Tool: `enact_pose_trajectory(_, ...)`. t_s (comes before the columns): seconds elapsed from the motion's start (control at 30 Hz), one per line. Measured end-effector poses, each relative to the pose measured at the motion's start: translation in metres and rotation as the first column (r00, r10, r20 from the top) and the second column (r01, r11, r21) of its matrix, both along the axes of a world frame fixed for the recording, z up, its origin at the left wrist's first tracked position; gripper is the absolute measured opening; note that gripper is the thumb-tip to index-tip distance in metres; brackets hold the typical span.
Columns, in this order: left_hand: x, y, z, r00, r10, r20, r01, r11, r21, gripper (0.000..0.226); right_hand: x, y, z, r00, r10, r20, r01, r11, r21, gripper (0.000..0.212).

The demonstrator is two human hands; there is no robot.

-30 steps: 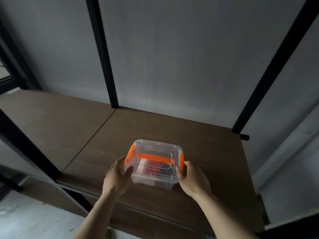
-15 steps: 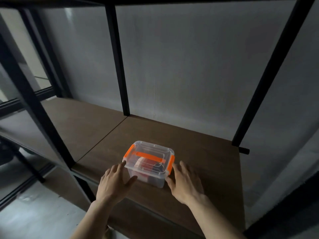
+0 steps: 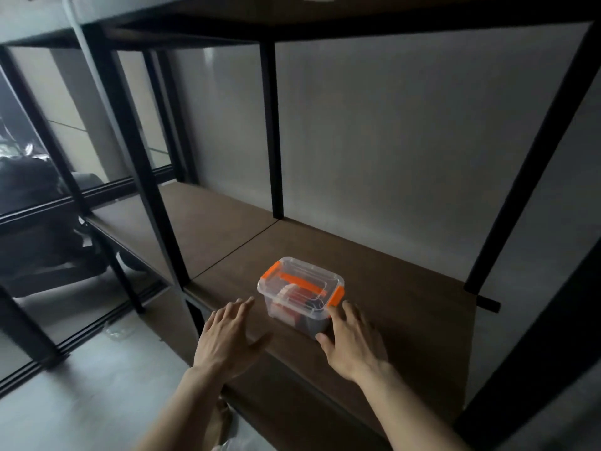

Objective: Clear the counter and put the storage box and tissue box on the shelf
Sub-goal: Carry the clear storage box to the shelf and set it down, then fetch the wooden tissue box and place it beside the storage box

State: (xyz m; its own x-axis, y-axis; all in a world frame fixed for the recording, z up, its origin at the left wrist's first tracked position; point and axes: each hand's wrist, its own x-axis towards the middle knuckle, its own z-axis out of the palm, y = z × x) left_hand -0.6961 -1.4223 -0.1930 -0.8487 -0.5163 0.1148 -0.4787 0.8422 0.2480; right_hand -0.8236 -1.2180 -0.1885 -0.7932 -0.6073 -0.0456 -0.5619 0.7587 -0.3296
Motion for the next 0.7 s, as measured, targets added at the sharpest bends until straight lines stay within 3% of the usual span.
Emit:
enact_pose_trajectory(0.43, 0.078, -0.028, -0.001, 0.992, 0.127, -0.019, -0.126, 0.99, 0.066, 0.092, 0.057, -0.046, 0.01, 0.993, 0.11, -0.051, -0.107, 0.993, 0.055, 0.066)
enact_pose_trajectory(0.7, 0.18, -0.051, -0.021, 0.947, 0.32, 0.011, -0.318, 0.934, 0.165, 0.092, 0.124, -0.104, 0.006, 0.951, 0.308, -0.009, -0.304, 0.945, 0.117, 0.068)
